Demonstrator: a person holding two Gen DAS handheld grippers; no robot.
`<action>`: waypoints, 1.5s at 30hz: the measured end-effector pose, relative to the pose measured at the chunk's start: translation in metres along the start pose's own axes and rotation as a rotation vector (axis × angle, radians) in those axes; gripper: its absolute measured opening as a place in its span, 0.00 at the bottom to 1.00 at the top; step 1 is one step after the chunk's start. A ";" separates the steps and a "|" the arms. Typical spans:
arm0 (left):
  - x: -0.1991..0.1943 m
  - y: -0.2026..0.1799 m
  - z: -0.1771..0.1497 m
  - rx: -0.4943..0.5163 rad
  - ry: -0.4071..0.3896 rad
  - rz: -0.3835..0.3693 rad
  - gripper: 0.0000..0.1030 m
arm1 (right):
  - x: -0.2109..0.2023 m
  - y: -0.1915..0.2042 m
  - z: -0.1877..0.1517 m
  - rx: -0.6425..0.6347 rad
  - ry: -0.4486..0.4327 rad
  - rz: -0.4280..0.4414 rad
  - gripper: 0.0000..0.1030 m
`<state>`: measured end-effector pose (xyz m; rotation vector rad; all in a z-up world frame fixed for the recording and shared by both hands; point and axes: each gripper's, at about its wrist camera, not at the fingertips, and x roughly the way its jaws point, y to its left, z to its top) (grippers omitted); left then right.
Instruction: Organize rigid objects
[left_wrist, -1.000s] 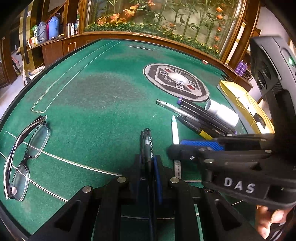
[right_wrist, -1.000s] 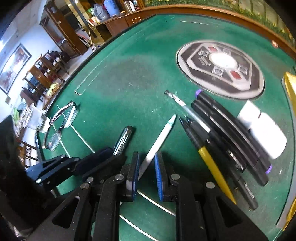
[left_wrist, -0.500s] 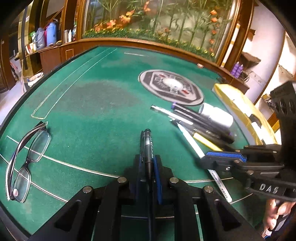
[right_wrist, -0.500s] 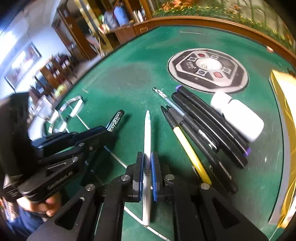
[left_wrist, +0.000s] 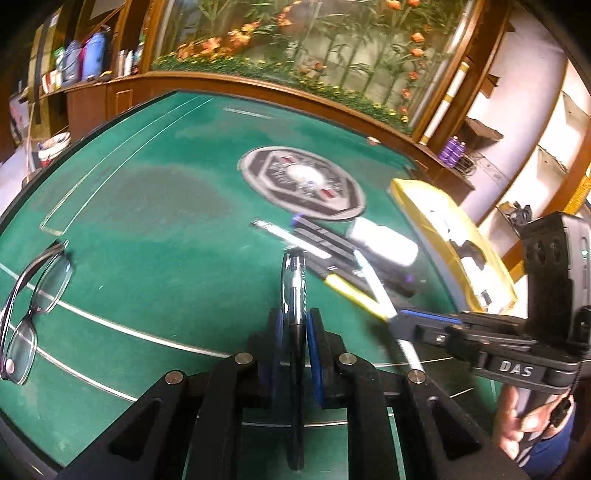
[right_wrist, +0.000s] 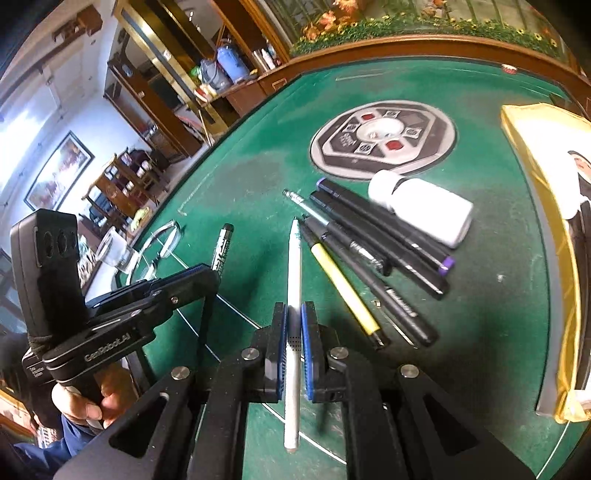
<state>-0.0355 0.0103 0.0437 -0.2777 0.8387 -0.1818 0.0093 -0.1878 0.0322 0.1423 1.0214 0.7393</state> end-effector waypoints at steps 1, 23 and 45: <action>-0.002 -0.007 0.002 0.010 -0.003 -0.007 0.13 | -0.004 -0.003 0.000 0.005 -0.007 0.006 0.07; 0.014 -0.129 0.042 0.218 0.055 -0.055 0.12 | -0.105 -0.118 0.000 0.210 -0.256 0.016 0.07; 0.073 -0.091 0.007 0.215 0.177 0.111 0.09 | -0.102 -0.131 -0.006 0.226 -0.250 0.055 0.07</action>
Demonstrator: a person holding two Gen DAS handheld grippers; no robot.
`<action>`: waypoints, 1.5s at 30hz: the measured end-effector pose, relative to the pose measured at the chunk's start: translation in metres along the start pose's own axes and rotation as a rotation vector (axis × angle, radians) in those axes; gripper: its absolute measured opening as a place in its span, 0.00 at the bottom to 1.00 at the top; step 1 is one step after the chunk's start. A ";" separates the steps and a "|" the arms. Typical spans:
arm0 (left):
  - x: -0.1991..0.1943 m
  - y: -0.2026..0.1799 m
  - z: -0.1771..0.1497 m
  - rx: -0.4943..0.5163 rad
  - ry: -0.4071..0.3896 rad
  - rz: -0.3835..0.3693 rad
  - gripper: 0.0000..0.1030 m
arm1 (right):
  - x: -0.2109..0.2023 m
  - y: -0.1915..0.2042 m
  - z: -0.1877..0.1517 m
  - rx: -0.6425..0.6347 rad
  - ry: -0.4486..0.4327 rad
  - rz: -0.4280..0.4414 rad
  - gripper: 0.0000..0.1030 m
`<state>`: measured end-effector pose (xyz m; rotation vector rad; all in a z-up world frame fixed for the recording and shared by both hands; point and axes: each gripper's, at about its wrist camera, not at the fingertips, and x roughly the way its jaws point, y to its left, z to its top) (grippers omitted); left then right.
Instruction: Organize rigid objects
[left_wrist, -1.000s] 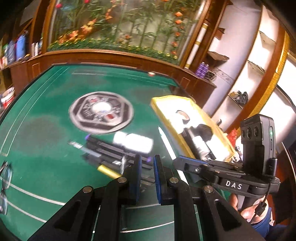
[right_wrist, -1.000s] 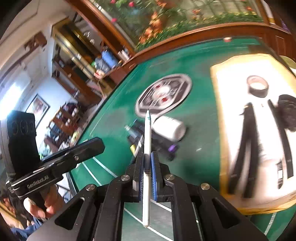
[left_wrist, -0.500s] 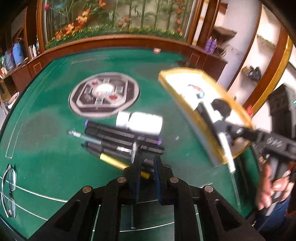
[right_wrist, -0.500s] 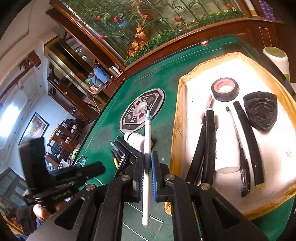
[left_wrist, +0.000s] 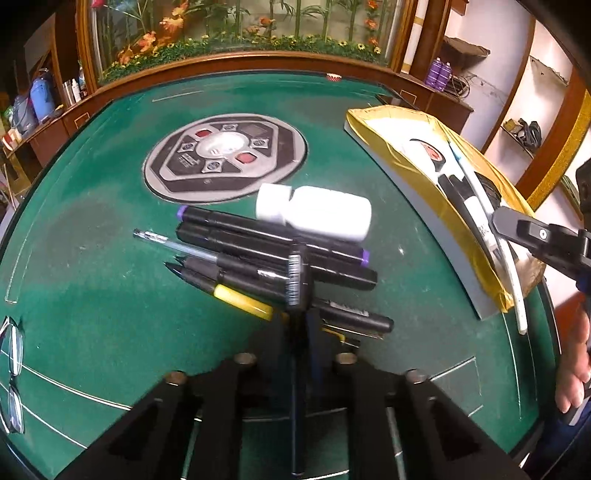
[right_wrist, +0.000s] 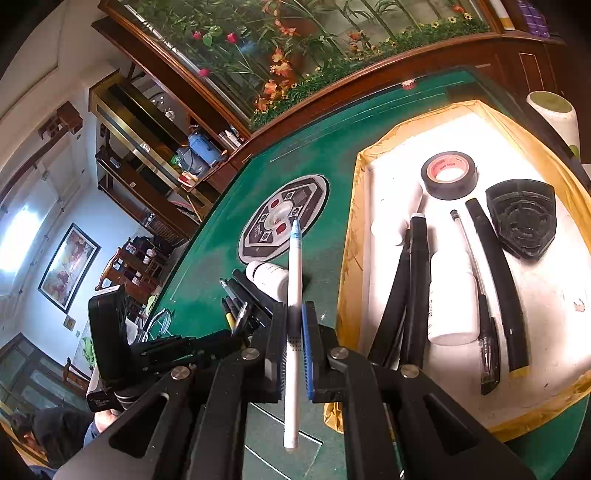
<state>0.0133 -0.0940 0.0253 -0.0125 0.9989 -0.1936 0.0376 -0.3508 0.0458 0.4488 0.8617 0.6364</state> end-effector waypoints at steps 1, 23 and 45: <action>0.000 0.003 0.001 -0.015 -0.001 -0.008 0.09 | 0.000 -0.001 0.000 0.001 0.000 -0.001 0.07; -0.041 -0.085 0.072 0.020 -0.108 -0.275 0.08 | -0.042 -0.020 0.043 0.018 -0.138 -0.075 0.07; 0.057 -0.150 0.097 -0.074 0.035 -0.338 0.08 | -0.016 -0.086 0.044 0.123 -0.040 -0.307 0.07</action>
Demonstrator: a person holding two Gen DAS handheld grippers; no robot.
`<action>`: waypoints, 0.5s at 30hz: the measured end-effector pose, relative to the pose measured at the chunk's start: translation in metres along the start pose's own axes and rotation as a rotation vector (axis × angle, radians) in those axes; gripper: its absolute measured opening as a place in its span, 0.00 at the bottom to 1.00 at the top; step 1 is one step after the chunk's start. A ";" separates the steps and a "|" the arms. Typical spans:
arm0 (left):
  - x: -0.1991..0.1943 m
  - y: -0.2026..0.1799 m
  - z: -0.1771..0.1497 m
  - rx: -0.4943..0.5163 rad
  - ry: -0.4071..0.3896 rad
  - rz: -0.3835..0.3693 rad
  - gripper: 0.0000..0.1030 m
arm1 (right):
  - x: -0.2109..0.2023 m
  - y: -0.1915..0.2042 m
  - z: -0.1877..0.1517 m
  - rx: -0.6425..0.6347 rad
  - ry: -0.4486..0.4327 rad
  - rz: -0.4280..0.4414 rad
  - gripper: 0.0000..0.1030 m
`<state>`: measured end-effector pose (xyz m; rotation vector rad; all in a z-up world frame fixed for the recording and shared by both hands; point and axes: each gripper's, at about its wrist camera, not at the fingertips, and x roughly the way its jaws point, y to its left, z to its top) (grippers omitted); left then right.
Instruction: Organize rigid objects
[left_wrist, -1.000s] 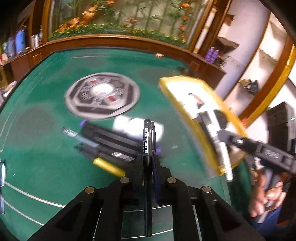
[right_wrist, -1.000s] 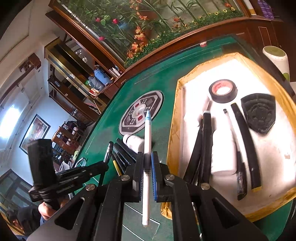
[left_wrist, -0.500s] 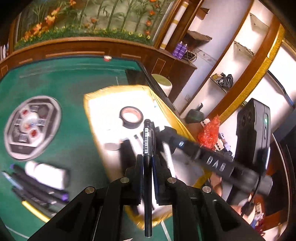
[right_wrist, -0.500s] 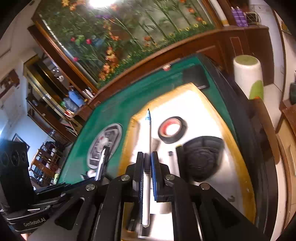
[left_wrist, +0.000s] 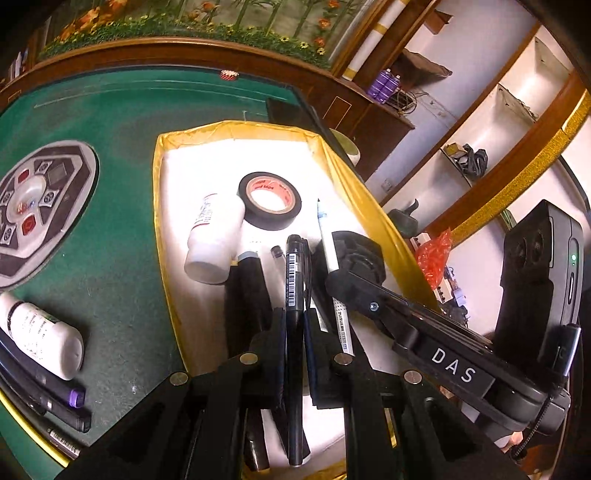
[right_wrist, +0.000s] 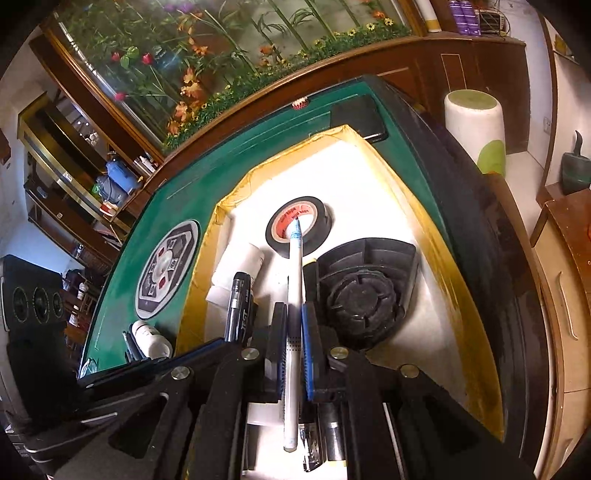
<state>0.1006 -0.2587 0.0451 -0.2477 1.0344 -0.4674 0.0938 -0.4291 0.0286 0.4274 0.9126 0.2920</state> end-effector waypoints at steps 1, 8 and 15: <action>0.001 0.001 -0.001 -0.002 0.003 0.000 0.08 | 0.000 0.000 0.000 0.001 0.003 -0.002 0.07; 0.001 0.004 -0.003 -0.009 -0.002 -0.013 0.08 | 0.001 0.000 -0.001 -0.001 0.010 -0.014 0.08; -0.015 0.010 -0.008 -0.024 -0.011 -0.035 0.20 | -0.006 0.001 0.000 0.002 -0.030 -0.017 0.08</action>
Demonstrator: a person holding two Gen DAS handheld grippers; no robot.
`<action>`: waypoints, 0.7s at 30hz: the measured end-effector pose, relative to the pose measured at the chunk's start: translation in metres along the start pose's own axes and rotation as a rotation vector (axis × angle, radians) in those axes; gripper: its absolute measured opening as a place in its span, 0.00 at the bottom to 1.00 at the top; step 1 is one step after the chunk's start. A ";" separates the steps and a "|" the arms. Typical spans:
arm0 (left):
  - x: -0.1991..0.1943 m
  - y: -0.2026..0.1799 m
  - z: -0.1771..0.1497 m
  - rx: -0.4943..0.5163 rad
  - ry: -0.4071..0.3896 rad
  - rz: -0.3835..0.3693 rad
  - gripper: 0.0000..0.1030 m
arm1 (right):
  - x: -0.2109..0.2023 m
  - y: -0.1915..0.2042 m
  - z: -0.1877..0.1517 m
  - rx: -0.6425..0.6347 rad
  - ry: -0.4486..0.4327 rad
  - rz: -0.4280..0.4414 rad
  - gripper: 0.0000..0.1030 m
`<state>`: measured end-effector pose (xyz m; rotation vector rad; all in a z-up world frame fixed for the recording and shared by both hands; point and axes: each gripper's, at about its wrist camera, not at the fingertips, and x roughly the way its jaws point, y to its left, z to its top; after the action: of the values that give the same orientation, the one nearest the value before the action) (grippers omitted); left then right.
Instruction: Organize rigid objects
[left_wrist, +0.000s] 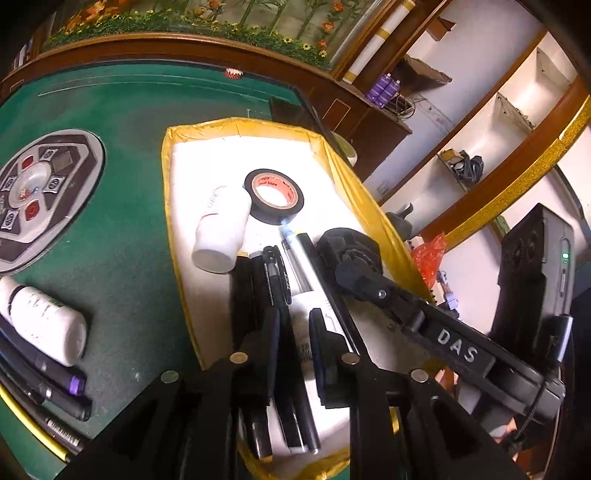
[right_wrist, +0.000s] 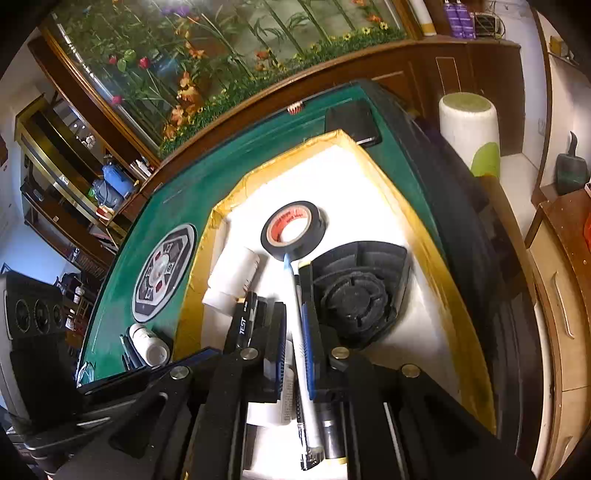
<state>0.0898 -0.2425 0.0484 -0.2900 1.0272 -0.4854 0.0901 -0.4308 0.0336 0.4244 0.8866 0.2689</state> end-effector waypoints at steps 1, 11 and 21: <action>-0.006 0.000 -0.002 0.005 -0.010 -0.002 0.23 | -0.002 0.001 0.000 -0.003 -0.009 -0.001 0.08; -0.064 0.035 -0.038 -0.018 -0.066 -0.003 0.30 | -0.017 0.021 -0.003 -0.078 -0.101 0.033 0.08; -0.139 0.149 -0.087 -0.206 -0.174 0.151 0.36 | 0.014 0.121 -0.056 -0.311 0.125 0.295 0.09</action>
<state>-0.0082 -0.0434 0.0419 -0.4276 0.9219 -0.2136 0.0475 -0.3040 0.0490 0.2484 0.8848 0.7010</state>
